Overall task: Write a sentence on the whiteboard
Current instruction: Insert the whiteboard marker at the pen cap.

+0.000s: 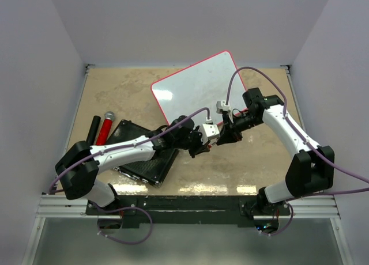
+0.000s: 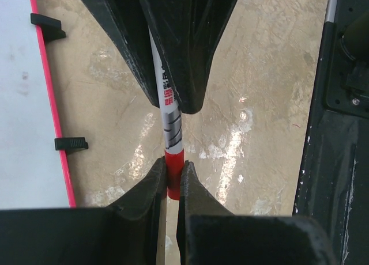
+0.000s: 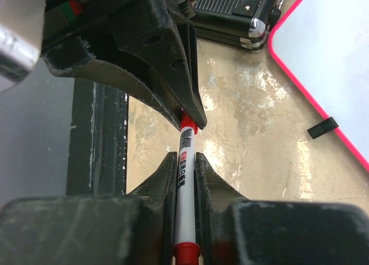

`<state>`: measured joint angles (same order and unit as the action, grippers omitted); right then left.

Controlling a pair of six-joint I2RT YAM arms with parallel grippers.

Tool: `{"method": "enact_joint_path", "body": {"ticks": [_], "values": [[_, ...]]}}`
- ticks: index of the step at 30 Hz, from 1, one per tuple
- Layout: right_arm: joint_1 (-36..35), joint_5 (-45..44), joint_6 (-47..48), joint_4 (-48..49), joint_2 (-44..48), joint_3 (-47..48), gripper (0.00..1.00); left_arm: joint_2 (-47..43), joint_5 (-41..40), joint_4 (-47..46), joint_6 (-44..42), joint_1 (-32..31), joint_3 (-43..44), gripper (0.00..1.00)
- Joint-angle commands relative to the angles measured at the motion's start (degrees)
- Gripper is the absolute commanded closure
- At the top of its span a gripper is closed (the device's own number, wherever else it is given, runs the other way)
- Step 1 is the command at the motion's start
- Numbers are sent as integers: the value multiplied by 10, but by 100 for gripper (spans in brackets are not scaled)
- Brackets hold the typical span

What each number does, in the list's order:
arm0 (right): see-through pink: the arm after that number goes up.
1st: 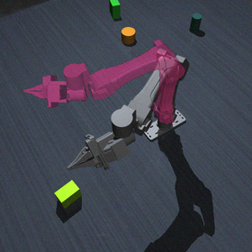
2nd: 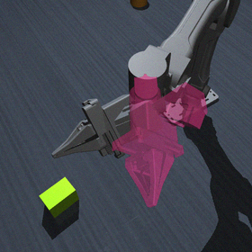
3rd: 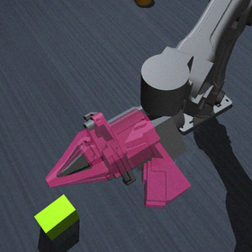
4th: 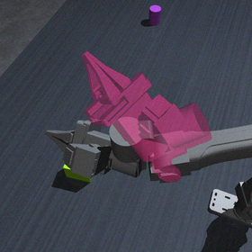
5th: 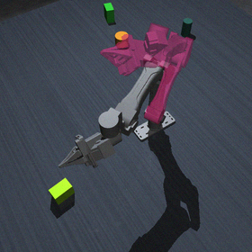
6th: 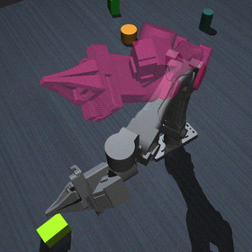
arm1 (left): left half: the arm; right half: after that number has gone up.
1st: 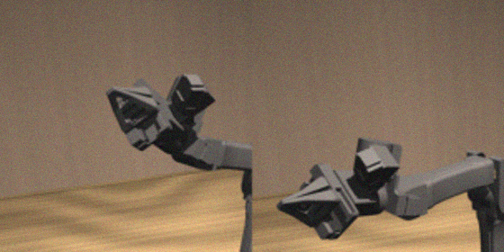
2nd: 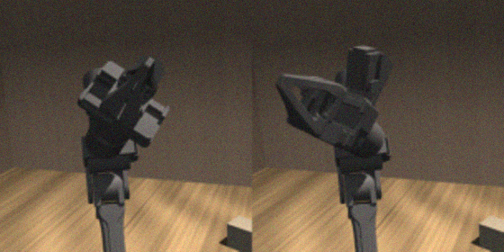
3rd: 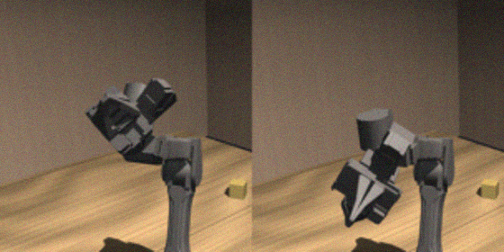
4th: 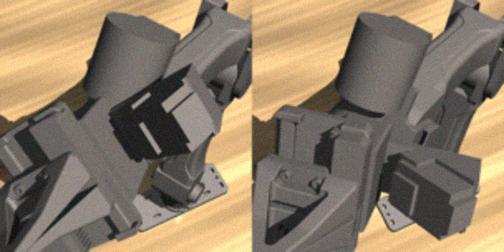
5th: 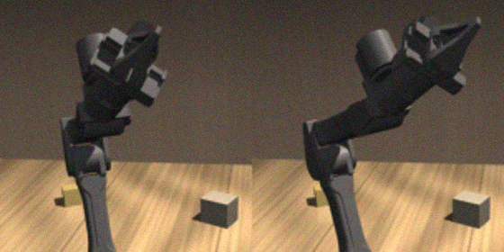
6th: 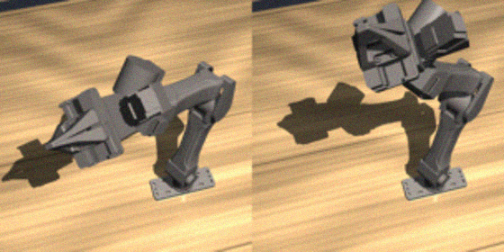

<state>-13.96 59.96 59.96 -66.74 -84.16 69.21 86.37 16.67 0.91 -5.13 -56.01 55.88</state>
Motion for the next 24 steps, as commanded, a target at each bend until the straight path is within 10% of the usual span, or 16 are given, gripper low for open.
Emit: {"method": "enact_joint_path", "body": {"ticks": [1,24], "values": [[-6,26,-20,5,9,0,100,4,6,-31,-10,5,6,100],[75,31,7,-23,88,67,100,-110,-47,56,-96,20,-154,100]]}}
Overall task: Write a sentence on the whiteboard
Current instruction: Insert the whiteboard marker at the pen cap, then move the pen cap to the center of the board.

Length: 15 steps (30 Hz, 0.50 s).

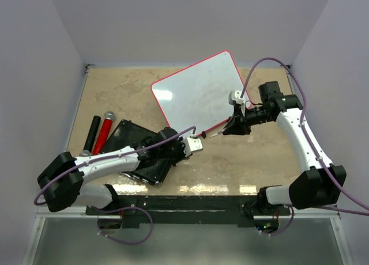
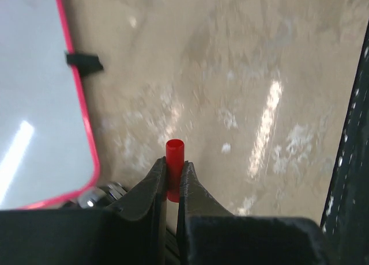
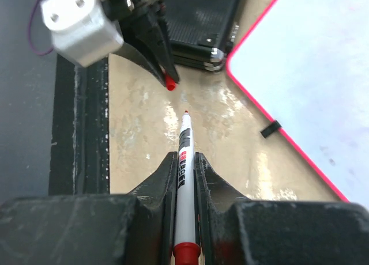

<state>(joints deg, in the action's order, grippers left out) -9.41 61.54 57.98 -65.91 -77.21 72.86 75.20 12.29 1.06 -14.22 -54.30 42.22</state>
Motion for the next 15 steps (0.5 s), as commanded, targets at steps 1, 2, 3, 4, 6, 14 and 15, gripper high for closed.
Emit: {"method": "enact_joint_path", "body": {"ticks": [1,2,3,4,6,14,15], "values": [[37,17,28,-31,20,31,100,1,-3,47,2,4,-20,100],[47,17,28,-28,19,26,100,-1,0,43,9,4,-25,100],[52,17,15,-22,21,21,100,-2,4,36,27,4,-28,100],[55,18,-1,13,23,12,100,-2,6,19,38,4,-35,100],[56,15,-72,69,41,-28,100,-7,14,-24,77,3,-42,100],[79,-31,-236,302,111,-128,100,19,-20,-87,220,0,-68,100],[82,-29,-240,304,113,-130,100,24,-30,-84,242,-2,-66,99]]}}
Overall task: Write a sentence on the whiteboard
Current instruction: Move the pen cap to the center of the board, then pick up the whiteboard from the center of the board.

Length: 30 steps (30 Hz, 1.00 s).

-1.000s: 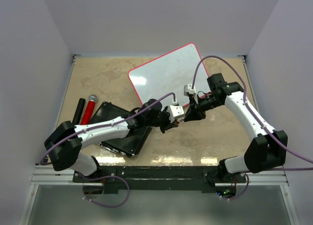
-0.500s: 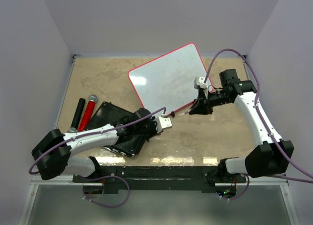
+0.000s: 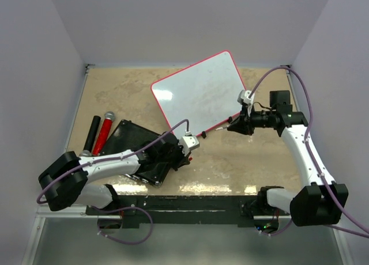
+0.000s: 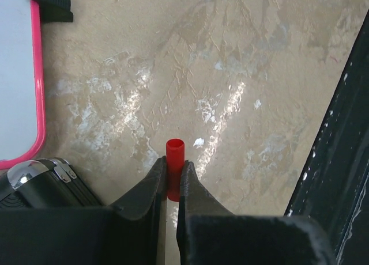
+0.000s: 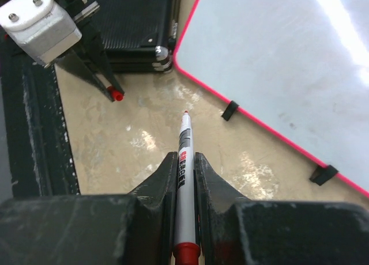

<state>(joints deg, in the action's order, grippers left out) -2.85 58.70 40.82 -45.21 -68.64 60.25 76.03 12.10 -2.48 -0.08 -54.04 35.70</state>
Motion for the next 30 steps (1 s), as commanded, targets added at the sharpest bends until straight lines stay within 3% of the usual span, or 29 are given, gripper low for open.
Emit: {"method": "enact_joint_path", "body": {"ticks": [1,5,8,16,19,23,27,30], "values": [[22,-1,-72,106,30,-10,100,21,-37,-49,111,-9,1,96],[28,4,-79,109,39,-17,100,53,-111,-38,165,-21,11,72],[27,8,-79,110,44,-23,100,61,-120,-33,185,-23,17,61],[49,8,-79,111,48,-30,100,-9,-170,-10,186,-22,48,44],[53,7,-77,112,52,-34,100,-60,-188,4,181,-19,60,32],[55,16,-66,108,55,-35,100,-145,-215,20,218,9,67,0],[57,26,-51,105,57,-38,100,-246,-124,24,232,116,87,0],[58,37,-39,100,59,-40,100,-297,-131,91,189,148,120,0]]}}
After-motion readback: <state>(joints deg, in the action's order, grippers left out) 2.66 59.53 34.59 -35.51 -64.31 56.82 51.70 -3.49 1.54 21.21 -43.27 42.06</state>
